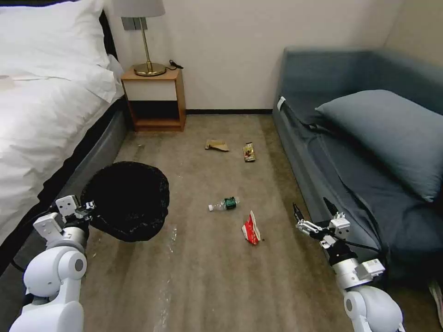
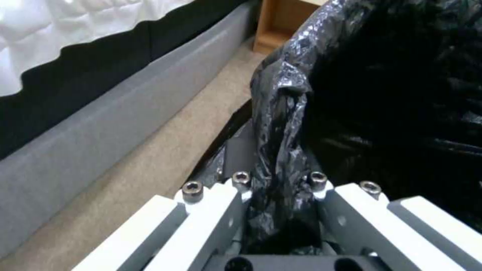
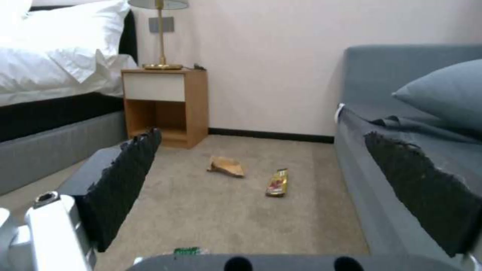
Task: Pick up the trash bin, then pick up the garbage on the floor and place it into the trash bin.
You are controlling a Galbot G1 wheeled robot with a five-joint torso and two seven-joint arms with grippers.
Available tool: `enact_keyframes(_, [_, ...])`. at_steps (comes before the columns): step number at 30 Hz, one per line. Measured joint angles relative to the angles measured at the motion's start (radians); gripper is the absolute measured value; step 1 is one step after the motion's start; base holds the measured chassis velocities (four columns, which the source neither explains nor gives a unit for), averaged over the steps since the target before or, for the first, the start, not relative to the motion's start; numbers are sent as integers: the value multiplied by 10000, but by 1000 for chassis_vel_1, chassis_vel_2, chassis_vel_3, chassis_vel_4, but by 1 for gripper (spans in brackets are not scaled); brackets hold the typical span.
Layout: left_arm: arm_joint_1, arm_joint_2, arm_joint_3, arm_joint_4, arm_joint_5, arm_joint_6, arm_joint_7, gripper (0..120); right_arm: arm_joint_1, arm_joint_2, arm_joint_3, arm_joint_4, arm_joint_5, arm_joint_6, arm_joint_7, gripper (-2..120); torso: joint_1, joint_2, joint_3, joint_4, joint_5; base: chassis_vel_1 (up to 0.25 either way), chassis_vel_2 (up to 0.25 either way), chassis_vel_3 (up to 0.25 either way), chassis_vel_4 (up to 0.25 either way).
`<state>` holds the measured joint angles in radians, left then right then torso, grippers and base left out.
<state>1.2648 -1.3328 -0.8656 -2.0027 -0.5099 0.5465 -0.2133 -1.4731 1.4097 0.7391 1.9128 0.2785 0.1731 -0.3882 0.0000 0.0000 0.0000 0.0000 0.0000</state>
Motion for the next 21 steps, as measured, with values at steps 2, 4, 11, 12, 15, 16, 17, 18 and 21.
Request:
enact_keyframes(2, [-1, 0, 0, 2, -4, -6, -14, 3, -3, 0, -1, -10, -1, 0, 0, 100, 0, 0, 0, 0, 0, -99, 89, 100, -110])
enact_keyframes(4, [-4, -3, 8, 4, -12, -14, -66, 3, -6, 0, -3, -23, -1, 1, -10, 100, 0, 0, 0, 0, 0, -80, 109, 95, -95])
enact_keyframes(11, [-62, -28, 65, -4, -20, -32, -221, 3, -74, 2, -32, -11, 1, 16, -70, 100, 0, 0, 0, 0, 0, -87, 90, 94, -99])
enact_keyframes(12, [-64, -33, 70, -12, -19, -32, -226, 3, -86, 7, -35, -8, 0, 21, -80, 100, 0, 0, 0, 0, 0, -100, 102, 85, -99])
enact_keyframes(15, [-64, -35, 71, -23, -19, -33, -232, 3, -109, 22, -41, -5, -16, 35, -94, 100, 0, 0, 0, 0, 1, -105, 103, 99, -112])
enact_keyframes(16, [-64, -33, 63, -25, -20, -33, -232, 3, -128, 23, -42, -6, -36, 50, -97, 100, 0, 0, 0, 1, 0, -113, 106, 106, -93])
enact_keyframes(17, [-63, -10, 36, -26, -29, -33, -231, 3, -146, 20, -41, -5, -43, 64, -99, 100, 0, 0, 0, 0, -1, -113, 82, 89, -93])
enact_keyframes(18, [-63, -10, 36, -26, -29, -33, -231, 3, -146, 20, -41, -5, -43, 64, -99, 100, 0, 0, 0, 0, -1, -113, 82, 89, -93])
enact_keyframes(21, [-55, 27, -20, -27, -56, -33, -225, 3, -165, 14, -37, 0, -4, 67, -110, 100, 1, 0, 0, -1, 2, -107, 83, 103, -94])
